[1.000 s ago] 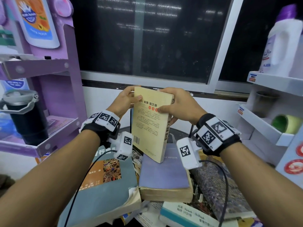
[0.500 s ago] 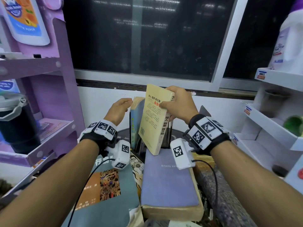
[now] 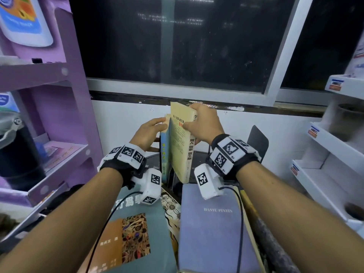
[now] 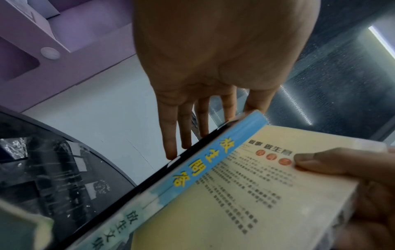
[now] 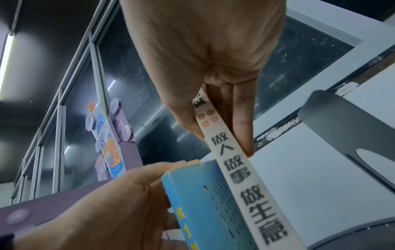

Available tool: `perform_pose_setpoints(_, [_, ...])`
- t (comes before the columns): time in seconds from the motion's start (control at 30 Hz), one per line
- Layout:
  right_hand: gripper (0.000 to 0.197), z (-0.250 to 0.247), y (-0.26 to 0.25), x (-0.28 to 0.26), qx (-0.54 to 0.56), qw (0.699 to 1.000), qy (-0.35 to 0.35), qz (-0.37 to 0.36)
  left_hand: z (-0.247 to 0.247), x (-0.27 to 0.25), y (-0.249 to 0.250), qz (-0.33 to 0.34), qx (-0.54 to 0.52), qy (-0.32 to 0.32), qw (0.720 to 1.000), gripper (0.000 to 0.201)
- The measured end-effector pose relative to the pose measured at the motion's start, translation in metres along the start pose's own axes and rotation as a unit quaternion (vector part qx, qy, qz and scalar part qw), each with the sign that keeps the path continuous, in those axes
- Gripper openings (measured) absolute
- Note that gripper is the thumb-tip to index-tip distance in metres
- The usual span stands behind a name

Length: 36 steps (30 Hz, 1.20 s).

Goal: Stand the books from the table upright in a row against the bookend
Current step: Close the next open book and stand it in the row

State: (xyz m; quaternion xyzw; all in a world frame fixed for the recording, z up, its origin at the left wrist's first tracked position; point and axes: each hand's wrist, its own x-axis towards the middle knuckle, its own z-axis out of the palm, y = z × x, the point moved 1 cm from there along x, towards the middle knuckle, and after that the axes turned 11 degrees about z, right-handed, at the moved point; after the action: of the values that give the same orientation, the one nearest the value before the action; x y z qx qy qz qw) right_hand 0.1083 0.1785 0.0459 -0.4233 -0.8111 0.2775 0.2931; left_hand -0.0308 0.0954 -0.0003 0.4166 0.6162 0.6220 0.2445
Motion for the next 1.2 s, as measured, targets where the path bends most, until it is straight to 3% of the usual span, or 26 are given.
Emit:
perform_pose_setpoints(0.23, [0.035, 0.027, 0.018, 0.010, -0.052, 0.999, 0.010, 0.006, -0.003, 0.000, -0.004, 0.004, -0.012, 0.001, 1.000, 0.032])
perform_pose_setpoints(0.37, [0.032, 0.042, 0.026, 0.016, -0.025, 1.000, -0.001, 0.011, -0.005, 0.000, -0.007, 0.007, -0.016, -0.003, 1.000, 0.031])
perform_pose_setpoints(0.5, [0.046, 0.058, 0.027, 0.016, -0.018, 0.999, -0.034, -0.001, -0.002, -0.001, -0.008, 0.016, -0.017, -0.004, 1.000, 0.029])
perform_pose_setpoints(0.63, [0.047, 0.064, 0.021, 0.015, -0.018, 0.999, -0.045, -0.018, -0.007, -0.001, -0.010, 0.019, -0.025, 0.012, 0.999, 0.028])
perform_pose_setpoints(0.93, [0.094, 0.054, 0.017, 0.001, 0.008, 0.979, -0.202, 0.039, -0.008, 0.001, -0.012, 0.022, -0.037, 0.004, 0.999, 0.029])
perform_pose_setpoints(1.2, [0.128, 0.064, 0.020, -0.001, -0.045, 0.963, -0.265, 0.033, -0.007, -0.002, -0.013, 0.023, -0.035, 0.009, 0.999, 0.028])
